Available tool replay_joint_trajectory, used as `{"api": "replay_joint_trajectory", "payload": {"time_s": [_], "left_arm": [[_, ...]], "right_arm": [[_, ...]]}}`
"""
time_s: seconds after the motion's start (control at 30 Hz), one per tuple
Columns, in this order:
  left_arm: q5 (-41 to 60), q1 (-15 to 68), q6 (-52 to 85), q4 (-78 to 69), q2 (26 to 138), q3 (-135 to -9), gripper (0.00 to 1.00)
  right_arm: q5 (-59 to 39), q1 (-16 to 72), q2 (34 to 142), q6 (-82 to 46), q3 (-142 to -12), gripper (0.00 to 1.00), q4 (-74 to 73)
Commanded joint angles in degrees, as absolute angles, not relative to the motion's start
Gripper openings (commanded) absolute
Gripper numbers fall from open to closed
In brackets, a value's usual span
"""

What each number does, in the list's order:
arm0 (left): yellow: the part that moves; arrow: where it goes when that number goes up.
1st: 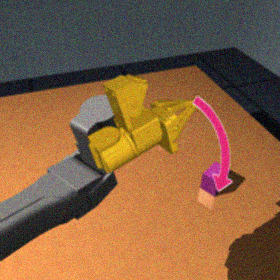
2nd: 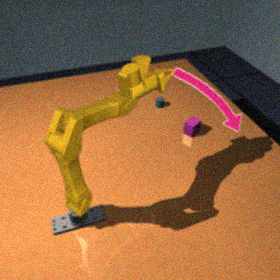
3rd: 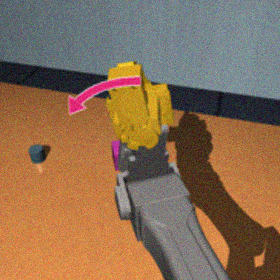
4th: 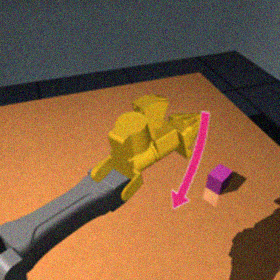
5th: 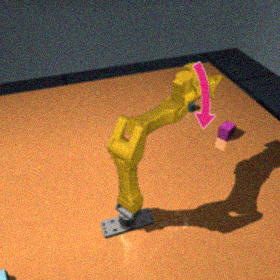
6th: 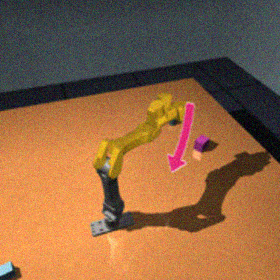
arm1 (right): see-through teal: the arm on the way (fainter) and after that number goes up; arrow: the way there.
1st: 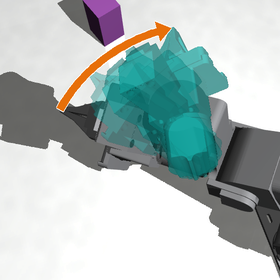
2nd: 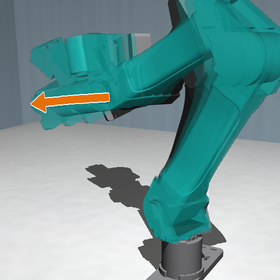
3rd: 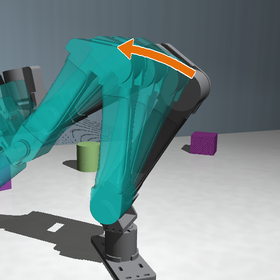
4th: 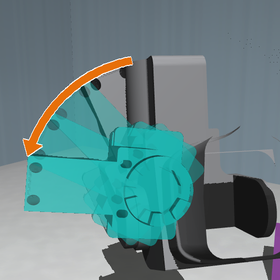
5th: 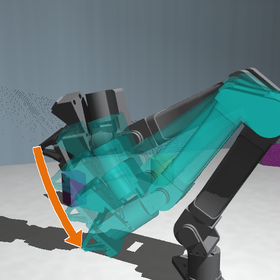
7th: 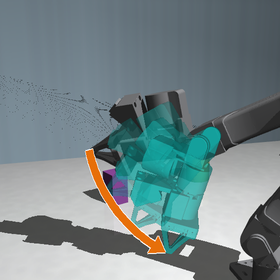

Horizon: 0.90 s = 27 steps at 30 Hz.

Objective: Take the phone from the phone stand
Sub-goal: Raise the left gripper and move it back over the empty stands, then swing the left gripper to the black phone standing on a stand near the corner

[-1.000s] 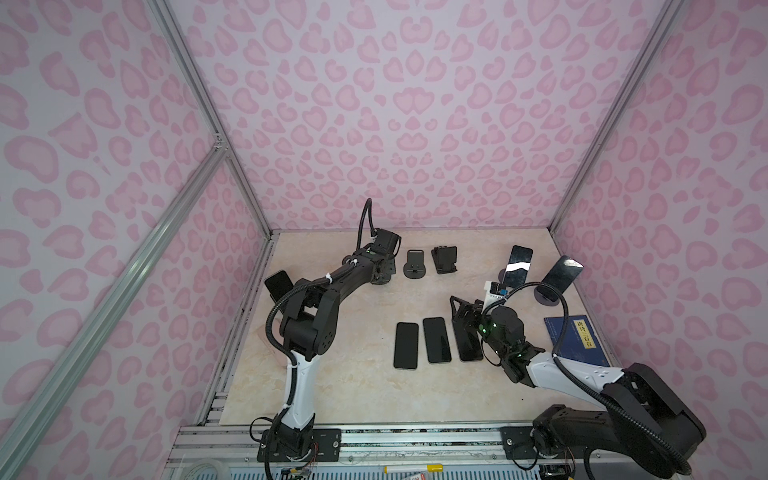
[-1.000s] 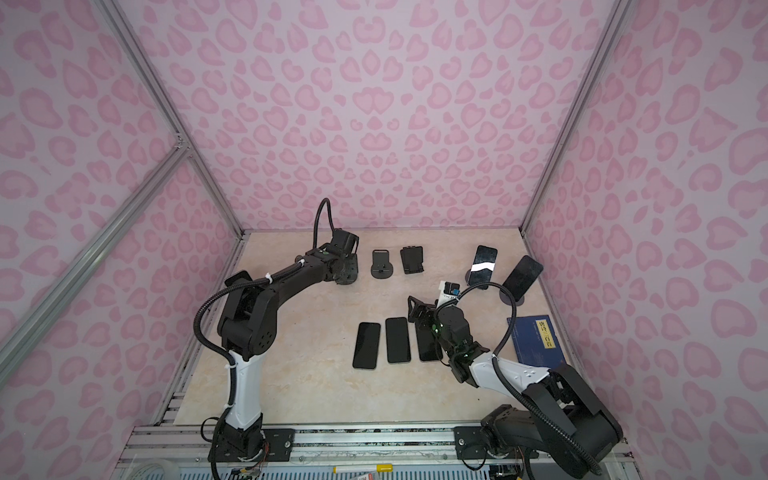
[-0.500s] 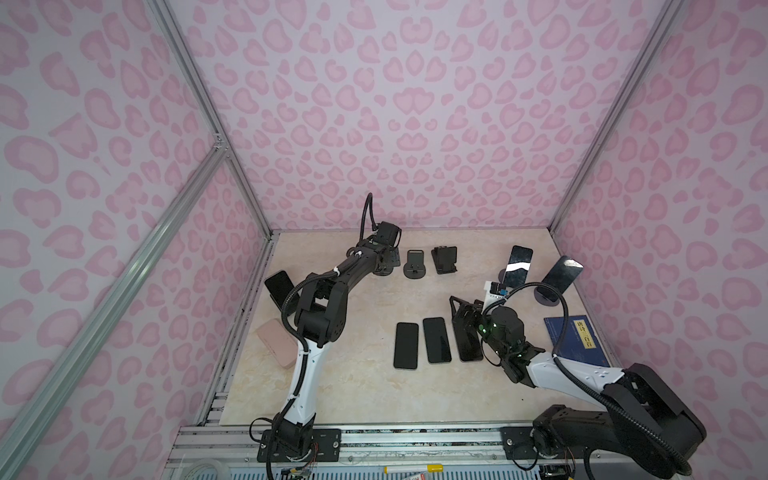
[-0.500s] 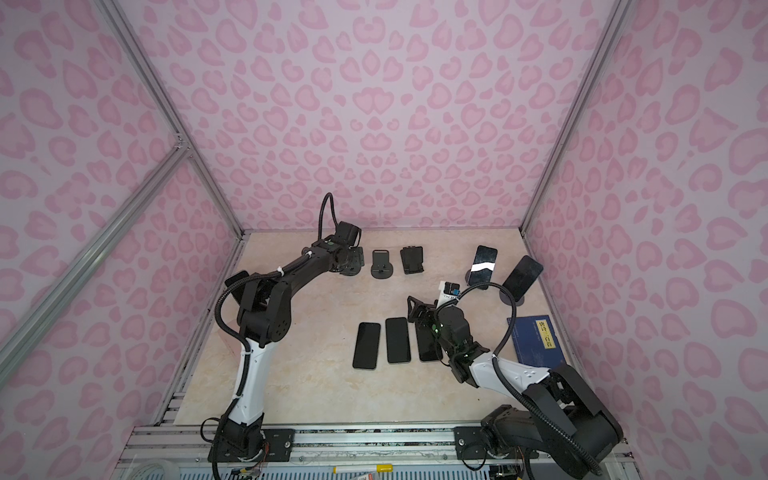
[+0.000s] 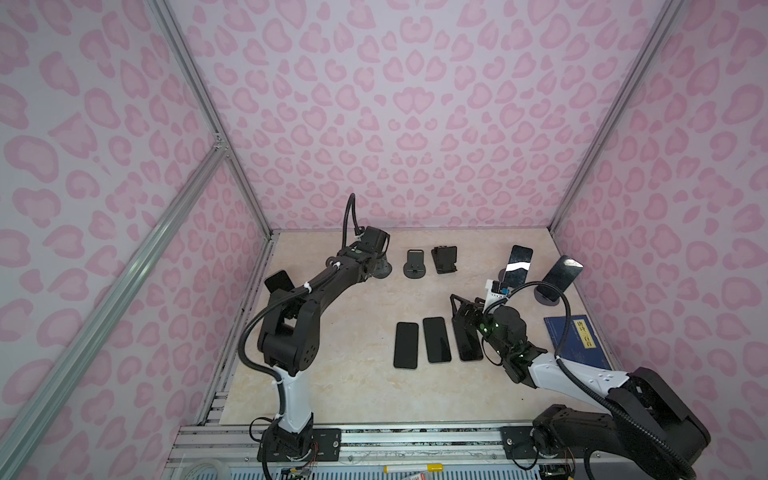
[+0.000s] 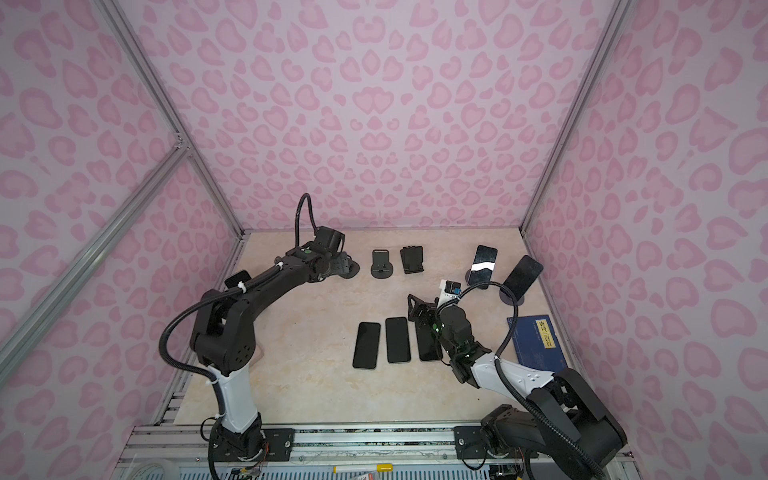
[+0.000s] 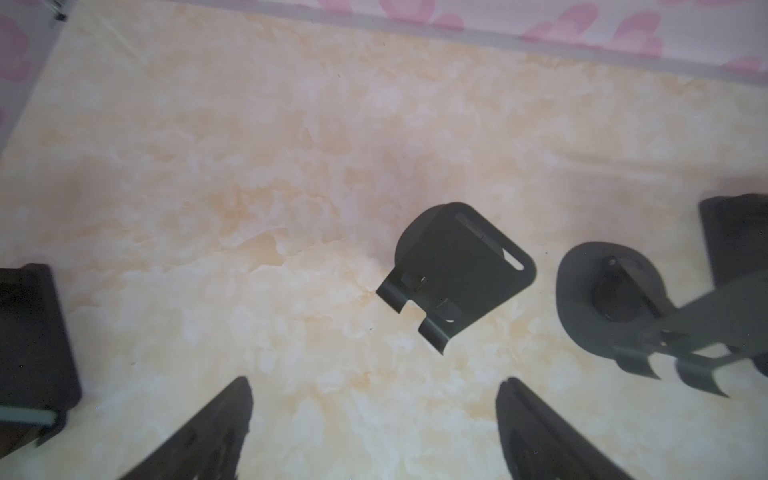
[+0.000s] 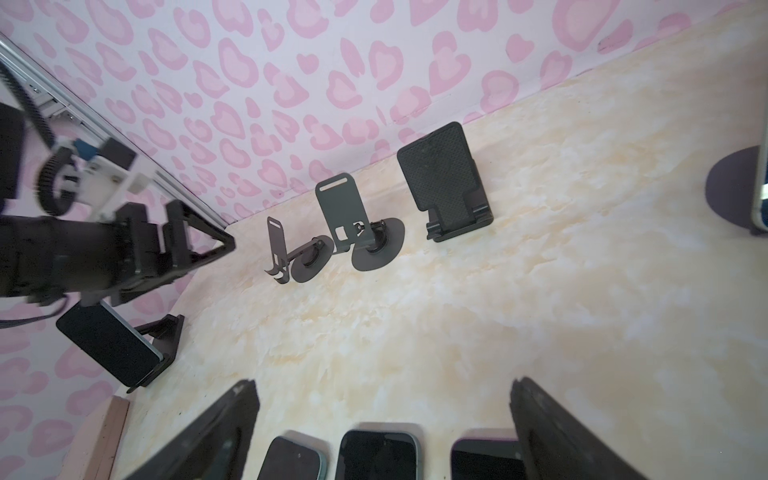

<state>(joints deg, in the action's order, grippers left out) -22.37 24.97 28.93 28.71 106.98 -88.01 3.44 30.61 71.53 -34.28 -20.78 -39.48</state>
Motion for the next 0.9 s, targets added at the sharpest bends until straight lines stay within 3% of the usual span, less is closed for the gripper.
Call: {"api": "replay_joint_trajectory", "payload": {"time_s": [0.0, 0.33, 0.53, 0.7, 0.87], "left_arm": [[-24.5, 24.9, 28.7, 27.8, 93.6, -85.8, 0.97], [-33.2, 20.9, 33.5, 29.5, 79.4, -72.9, 0.98], [-27.3, 10.6, 35.7, 31.0, 68.6, -65.7, 0.97], [-28.4, 7.9, 39.5, 36.8, 71.2, -66.4, 0.97], [-35.6, 7.0, 44.4, 42.7, 77.8, -71.1, 0.97]], "right_arm": [[4.0, 30.6, 71.4, -33.9, -20.7, 0.97, -39.9], [4.3, 31.0, 69.5, -33.1, -20.4, 0.97, -39.4], [4.9, 32.1, 68.9, -32.2, -20.6, 0.97, -39.1], [5.2, 32.6, 68.9, -31.4, -20.9, 0.98, -38.8], [5.9, 32.8, 68.4, -30.8, -20.9, 0.98, -38.6]]}}
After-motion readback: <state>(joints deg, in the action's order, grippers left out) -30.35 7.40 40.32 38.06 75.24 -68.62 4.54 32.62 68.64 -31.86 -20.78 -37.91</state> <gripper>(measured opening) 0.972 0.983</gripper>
